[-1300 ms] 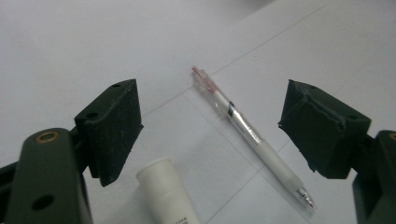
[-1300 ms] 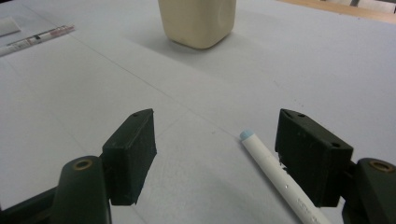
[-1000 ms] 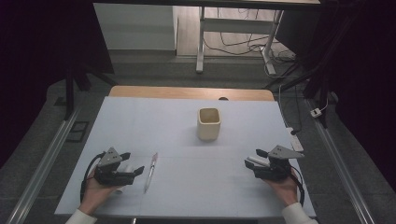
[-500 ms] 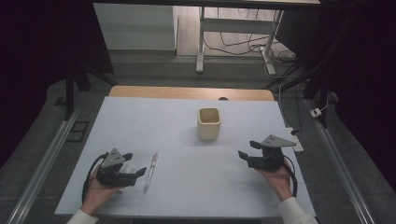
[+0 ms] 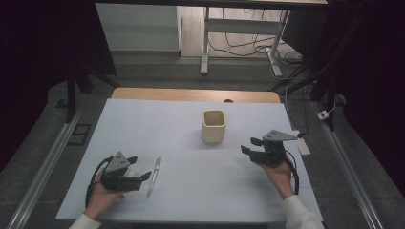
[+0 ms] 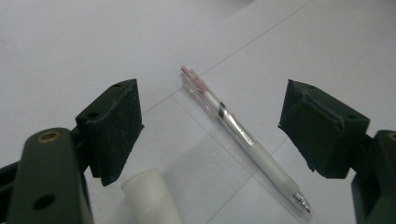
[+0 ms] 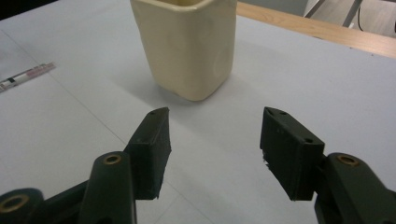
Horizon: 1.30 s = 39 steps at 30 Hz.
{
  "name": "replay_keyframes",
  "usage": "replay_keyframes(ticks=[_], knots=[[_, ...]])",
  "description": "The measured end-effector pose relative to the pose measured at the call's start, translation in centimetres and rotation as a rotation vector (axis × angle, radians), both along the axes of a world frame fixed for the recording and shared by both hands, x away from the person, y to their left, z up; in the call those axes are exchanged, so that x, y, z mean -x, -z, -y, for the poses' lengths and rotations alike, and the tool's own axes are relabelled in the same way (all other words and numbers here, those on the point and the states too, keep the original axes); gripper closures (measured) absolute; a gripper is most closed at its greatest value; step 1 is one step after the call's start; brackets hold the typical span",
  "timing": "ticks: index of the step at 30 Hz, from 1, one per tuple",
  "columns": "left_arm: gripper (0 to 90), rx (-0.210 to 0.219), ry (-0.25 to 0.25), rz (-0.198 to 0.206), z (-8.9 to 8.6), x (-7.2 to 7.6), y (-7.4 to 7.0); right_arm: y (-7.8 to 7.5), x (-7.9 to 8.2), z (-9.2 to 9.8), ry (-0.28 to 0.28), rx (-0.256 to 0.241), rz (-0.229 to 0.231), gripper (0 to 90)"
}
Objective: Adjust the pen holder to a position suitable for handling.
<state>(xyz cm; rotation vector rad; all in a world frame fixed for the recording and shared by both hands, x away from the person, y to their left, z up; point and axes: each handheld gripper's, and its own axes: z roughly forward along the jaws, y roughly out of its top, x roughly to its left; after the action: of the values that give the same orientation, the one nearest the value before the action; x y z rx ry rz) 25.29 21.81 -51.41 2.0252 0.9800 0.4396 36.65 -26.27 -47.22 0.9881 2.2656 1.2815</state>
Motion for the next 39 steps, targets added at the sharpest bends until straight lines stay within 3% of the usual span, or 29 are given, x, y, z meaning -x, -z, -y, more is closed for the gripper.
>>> replay_keyframes(ticks=[15,21,27,39], knots=[[20.8,-0.006,-0.006,-0.007,0.0,0.0,0.2,0.8,-2.4,-2.0,-0.002,0.009,-0.045,59.0],[20.8,-0.002,-0.006,-0.007,-0.1,0.0,0.2,1.0,-2.9,-2.5,0.013,0.023,-0.058,72.6],[20.7,-0.005,-0.003,-0.011,0.0,-0.1,0.2,1.0,-3.5,-3.2,0.015,0.024,-0.035,88.7],[20.5,0.001,0.013,-0.008,0.1,0.2,0.1,0.9,-6.8,-4.6,0.037,0.033,-0.07,88.9]])
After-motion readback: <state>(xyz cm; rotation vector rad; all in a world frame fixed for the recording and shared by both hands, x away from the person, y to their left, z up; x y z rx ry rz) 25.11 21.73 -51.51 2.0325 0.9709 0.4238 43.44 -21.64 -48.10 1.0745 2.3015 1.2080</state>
